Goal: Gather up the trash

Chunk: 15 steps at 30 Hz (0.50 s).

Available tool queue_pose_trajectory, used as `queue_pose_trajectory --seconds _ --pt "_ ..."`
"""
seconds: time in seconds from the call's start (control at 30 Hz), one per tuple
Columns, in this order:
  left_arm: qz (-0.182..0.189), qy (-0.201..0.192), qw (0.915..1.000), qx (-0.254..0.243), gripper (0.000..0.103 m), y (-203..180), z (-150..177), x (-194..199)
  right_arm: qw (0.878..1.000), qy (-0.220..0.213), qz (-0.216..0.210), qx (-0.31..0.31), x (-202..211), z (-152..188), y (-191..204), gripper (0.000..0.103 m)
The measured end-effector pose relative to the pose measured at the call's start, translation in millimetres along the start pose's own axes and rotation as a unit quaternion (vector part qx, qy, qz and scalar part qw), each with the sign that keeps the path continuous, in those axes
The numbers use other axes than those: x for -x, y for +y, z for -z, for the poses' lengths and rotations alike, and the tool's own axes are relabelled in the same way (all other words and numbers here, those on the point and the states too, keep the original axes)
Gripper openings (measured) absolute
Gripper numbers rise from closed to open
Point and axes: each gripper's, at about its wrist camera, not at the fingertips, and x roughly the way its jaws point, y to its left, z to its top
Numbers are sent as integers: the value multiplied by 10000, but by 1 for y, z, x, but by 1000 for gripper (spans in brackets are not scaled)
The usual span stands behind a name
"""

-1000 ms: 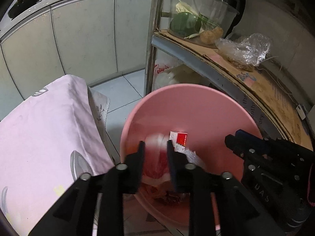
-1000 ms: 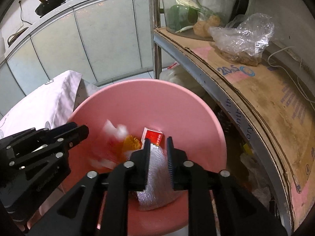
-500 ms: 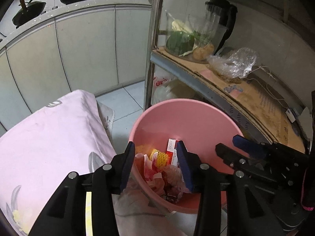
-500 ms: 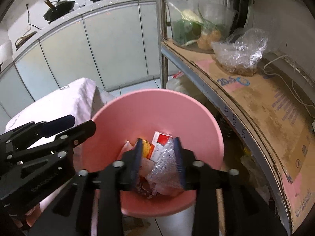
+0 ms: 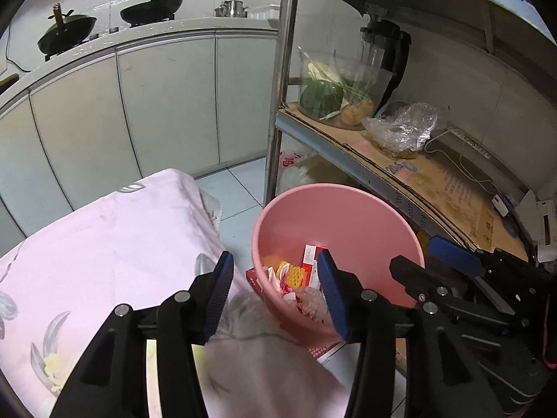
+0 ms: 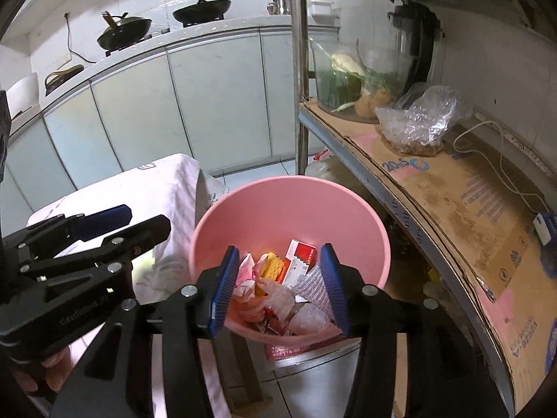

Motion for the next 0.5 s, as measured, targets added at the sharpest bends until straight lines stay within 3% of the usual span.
queue_pose_trajectory --seconds 0.27,0.4,0.5 --pt "-57 -153 9997 154 50 11 13 35 9998 -148 26 127 26 10 17 50" --pt "-102 -200 9995 207 50 16 20 49 9996 -199 48 201 37 16 26 59" --pt "-125 -241 9994 201 50 18 26 59 9995 -204 60 255 42 21 33 61"
